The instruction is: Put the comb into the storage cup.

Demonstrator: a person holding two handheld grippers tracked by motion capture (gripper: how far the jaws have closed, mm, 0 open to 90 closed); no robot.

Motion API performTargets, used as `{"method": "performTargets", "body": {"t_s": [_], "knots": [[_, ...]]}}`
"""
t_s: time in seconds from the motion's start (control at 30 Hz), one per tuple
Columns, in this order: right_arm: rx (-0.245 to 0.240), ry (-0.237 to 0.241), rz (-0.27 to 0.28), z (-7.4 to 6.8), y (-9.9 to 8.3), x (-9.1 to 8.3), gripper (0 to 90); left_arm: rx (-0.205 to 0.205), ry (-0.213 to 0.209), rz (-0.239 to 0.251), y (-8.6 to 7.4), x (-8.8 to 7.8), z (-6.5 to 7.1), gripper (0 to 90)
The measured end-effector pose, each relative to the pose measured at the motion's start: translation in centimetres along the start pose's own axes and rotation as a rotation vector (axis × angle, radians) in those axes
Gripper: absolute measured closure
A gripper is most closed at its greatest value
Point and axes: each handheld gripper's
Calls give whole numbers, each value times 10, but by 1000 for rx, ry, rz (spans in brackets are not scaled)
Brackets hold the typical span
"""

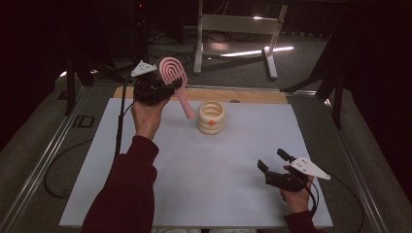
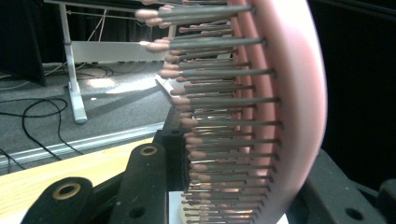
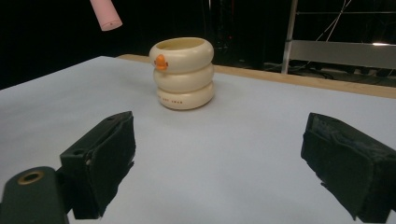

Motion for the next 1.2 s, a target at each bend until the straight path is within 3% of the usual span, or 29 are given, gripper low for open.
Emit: {"method": "performTargets", "body": {"t_s": [0.57,0.93,1.2], "knots": [[7,4,5,1,0,0,98,9,-3,-6,4,20,9,641],[16,5,10,1,0,1,98,-26,14,6,-4,32,12,641],[20,0,13,2,0,0,98,-18,14,11,-8,39,16,641]]}}
Point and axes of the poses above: each handheld gripper's, and its own axes: x roughly forward along the jaws, y roughly out of its top, z roughly to its right, and after that the axes turned 5 degrees about z, right-handed
